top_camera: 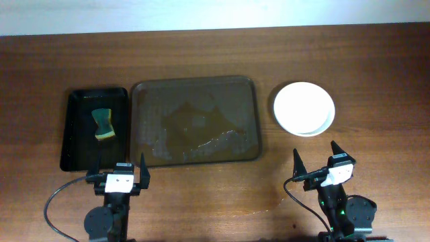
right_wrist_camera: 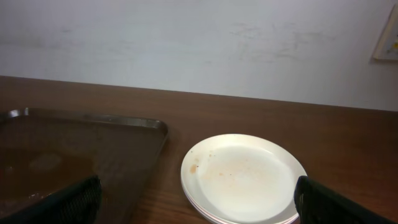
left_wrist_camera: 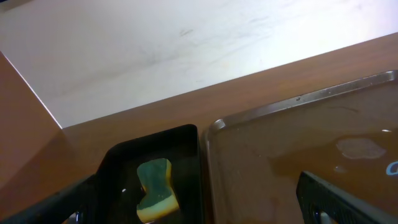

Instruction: Clean dirty plates on tray and stack at the side

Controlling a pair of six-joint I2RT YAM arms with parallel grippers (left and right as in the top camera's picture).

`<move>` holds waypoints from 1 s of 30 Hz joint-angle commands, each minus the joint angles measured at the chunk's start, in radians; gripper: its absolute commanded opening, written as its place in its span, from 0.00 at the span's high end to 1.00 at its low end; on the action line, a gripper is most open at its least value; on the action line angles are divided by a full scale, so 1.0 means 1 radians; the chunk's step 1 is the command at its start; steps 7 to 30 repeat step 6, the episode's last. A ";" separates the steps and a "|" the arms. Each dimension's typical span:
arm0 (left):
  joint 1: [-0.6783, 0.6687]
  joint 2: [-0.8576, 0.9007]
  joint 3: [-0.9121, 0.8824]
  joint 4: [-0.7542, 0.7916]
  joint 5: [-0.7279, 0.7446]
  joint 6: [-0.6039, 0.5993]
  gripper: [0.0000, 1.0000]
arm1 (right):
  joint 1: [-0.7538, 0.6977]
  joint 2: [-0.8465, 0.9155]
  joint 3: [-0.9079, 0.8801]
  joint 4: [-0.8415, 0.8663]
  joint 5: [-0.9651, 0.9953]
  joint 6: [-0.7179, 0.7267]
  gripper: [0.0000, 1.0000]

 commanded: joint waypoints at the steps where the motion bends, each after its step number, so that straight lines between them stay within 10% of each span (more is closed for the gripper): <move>1: -0.004 -0.008 -0.008 0.003 0.008 0.015 0.01 | 0.007 -0.007 -0.008 -0.001 0.005 0.008 0.02; 30: -0.004 -0.008 -0.008 0.003 0.008 0.015 0.01 | 0.007 -0.007 -0.008 -0.001 0.005 0.007 0.02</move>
